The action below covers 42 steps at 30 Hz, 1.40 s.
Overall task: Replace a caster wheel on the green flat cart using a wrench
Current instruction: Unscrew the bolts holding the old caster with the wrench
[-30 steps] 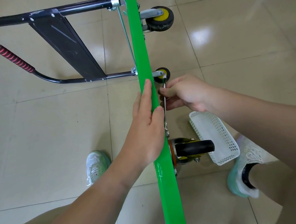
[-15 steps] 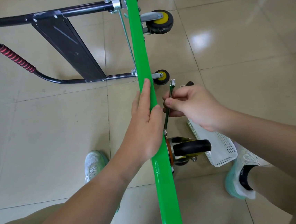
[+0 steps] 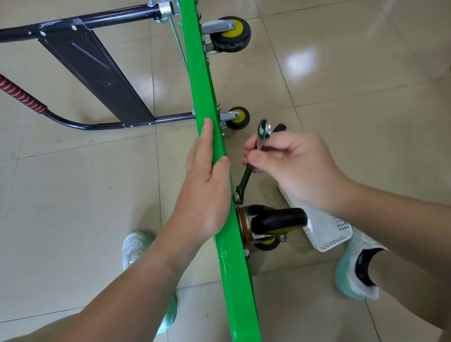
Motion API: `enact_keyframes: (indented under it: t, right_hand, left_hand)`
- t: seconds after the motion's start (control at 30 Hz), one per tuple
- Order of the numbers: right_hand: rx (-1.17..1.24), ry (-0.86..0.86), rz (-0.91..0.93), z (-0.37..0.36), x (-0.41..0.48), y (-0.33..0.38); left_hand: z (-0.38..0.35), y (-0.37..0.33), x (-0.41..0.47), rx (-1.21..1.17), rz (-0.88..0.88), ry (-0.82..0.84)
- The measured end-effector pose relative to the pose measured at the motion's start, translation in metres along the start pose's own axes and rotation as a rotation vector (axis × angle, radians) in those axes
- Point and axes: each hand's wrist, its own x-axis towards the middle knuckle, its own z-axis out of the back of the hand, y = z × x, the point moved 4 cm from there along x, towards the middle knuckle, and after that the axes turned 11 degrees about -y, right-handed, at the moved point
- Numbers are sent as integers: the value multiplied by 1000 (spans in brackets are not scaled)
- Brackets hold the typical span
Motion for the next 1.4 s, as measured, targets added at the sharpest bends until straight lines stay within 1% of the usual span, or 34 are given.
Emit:
enact_keyframes:
  t: [0.1, 0.27, 0.37, 0.5, 0.63, 0.87, 1.0, 1.07, 1.17, 1.3, 1.4]
  right_hand:
    - [-9, -27, -117, 1, 29, -6]
    - [-3, 56, -339, -12, 55, -30]
    - [-3, 66, -434, -18, 65, -38]
    - [2, 82, -527, -27, 74, -46]
    - [-15, 81, -568, -33, 79, -52]
    - [-65, 133, -494, -41, 76, -53]
    - [-45, 117, -550, -42, 68, -60]
    - [-11, 106, -545, -39, 66, -58]
    - [20, 101, -447, -31, 56, -45]
    - [17, 56, -219, -19, 24, -20]
    - [8, 75, -88, -17, -12, -10]
  left_hand:
    - [0, 2, 1, -6, 2, 7]
    - [-1, 4, 2, -9, 14, 22]
    - [-1, 5, 2, -16, 19, 31]
    - [0, 5, 1, -24, 35, 38]
    - [2, 3, 0, -22, 45, 42]
    - [2, -13, -5, -50, 74, 73]
    - [2, -12, -5, -54, 81, 61]
    - [2, -8, -3, -41, 68, 55]
    - [2, -2, -1, -36, 59, 42]
    - [0, 1, 0, -20, 35, 17]
    - [0, 0, 0, -25, 22, -1]
